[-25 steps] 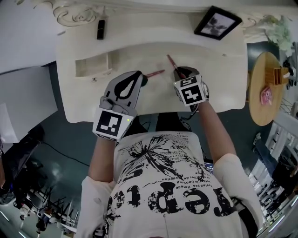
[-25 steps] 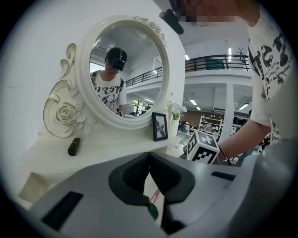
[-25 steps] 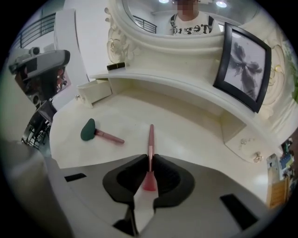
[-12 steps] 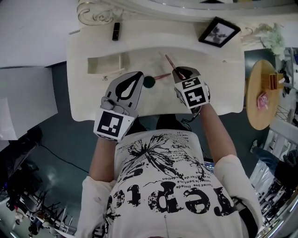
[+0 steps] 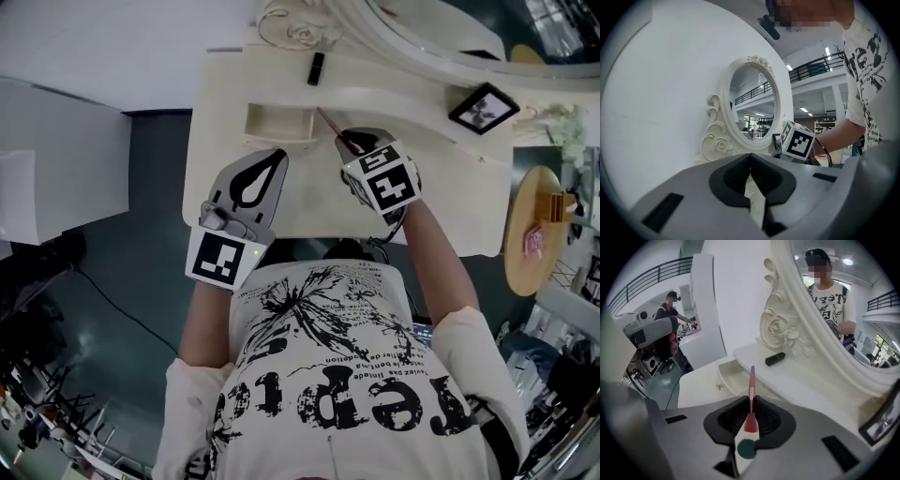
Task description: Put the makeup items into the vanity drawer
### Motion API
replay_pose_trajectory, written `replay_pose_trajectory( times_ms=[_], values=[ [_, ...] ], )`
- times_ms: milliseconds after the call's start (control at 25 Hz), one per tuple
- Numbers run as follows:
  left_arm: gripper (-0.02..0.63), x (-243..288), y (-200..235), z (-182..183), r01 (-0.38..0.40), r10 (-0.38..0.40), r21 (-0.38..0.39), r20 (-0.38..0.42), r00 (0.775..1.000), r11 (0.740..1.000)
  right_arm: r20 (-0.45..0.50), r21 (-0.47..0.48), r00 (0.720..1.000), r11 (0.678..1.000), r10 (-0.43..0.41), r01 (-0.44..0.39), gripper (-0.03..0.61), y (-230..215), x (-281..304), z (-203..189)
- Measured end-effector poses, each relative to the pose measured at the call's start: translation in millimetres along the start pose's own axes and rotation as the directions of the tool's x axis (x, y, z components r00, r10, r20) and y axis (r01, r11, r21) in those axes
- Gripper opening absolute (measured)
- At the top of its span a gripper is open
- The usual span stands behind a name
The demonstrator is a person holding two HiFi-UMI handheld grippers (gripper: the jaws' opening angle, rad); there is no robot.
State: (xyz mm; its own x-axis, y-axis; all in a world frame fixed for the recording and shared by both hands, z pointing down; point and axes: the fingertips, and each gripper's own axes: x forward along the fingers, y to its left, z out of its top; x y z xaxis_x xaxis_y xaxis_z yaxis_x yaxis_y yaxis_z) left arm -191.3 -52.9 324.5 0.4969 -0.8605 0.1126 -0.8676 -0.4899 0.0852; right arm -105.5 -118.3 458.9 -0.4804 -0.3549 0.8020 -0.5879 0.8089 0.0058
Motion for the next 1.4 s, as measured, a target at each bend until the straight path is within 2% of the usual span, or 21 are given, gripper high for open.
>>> replay_pose_trajectory(
  times_ms=[200, 360, 520, 640, 760, 840, 920, 1160, 1320, 1400],
  values=[
    [0.012, -31.6, 41.2, -1.4, -0.059, 0.059, -0.002, 0.001, 0.998, 0.998, -0.040, -0.099, 0.996, 0.991, 0.084, -0.087, 0.061, 43.0, 36.1, 31.4],
    [0.012, -55.1, 77.7, -10.1, -0.100, 0.099, -0.024, -0.018, 0.995, 0.995, -0.070, -0.155, 0.994, 0.983, 0.087, -0.097, 0.061, 66.6, 66.4, 55.8],
    [0.012, -65.1, 101.1, -15.8, -0.115, 0.114, -0.037, -0.031, 0.993, 0.993, -0.121, -0.156, 0.990, 0.984, 0.069, -0.087, 0.061, 72.4, 88.8, 60.2],
    [0.012, -62.9, 110.6, -21.9, -0.116, 0.115, -0.043, -0.035, 0.993, 0.992, -0.138, -0.136, 0.988, 0.987, 0.064, -0.083, 0.061, 68.5, 100.1, 55.6],
    [0.012, -62.0, 115.7, -26.9, -0.104, 0.102, -0.044, -0.039, 0.994, 0.994, -0.114, -0.090, 0.991, 0.993, 0.067, -0.077, 0.076, 67.8, 104.1, 57.9],
    [0.012, -60.2, 114.8, -26.7, -0.089, 0.088, -0.042, -0.039, 0.995, 0.995, -0.086, -0.043, 0.993, 0.996, 0.075, -0.079, 0.176, 66.1, 102.1, 60.7],
    [0.012, -58.3, 112.3, -24.0, -0.069, 0.068, -0.040, -0.035, 0.997, 0.997, -0.056, 0.000, 0.996, 0.997, 0.072, -0.072, 0.225, 64.6, 95.3, 64.1],
    [0.012, -47.0, 103.1, -14.6, 0.009, -0.010, -0.038, -0.029, 1.000, 0.999, -0.021, 0.056, 1.000, 0.998, 0.012, -0.011, 0.247, 57.5, 66.8, 57.9],
    [0.012, -24.5, 74.6, -8.3, 0.072, -0.073, -0.039, -0.022, 0.997, 0.997, -0.035, 0.106, 0.999, 0.994, -0.032, 0.035, 0.250, 36.5, 36.2, 21.7],
    [0.012, -11.9, 55.3, -12.3, 0.111, -0.112, -0.021, -0.044, 0.993, 0.994, -0.049, 0.132, 0.998, 0.990, -0.049, 0.055, 0.250, 25.4, 21.2, -0.8]
  ],
)
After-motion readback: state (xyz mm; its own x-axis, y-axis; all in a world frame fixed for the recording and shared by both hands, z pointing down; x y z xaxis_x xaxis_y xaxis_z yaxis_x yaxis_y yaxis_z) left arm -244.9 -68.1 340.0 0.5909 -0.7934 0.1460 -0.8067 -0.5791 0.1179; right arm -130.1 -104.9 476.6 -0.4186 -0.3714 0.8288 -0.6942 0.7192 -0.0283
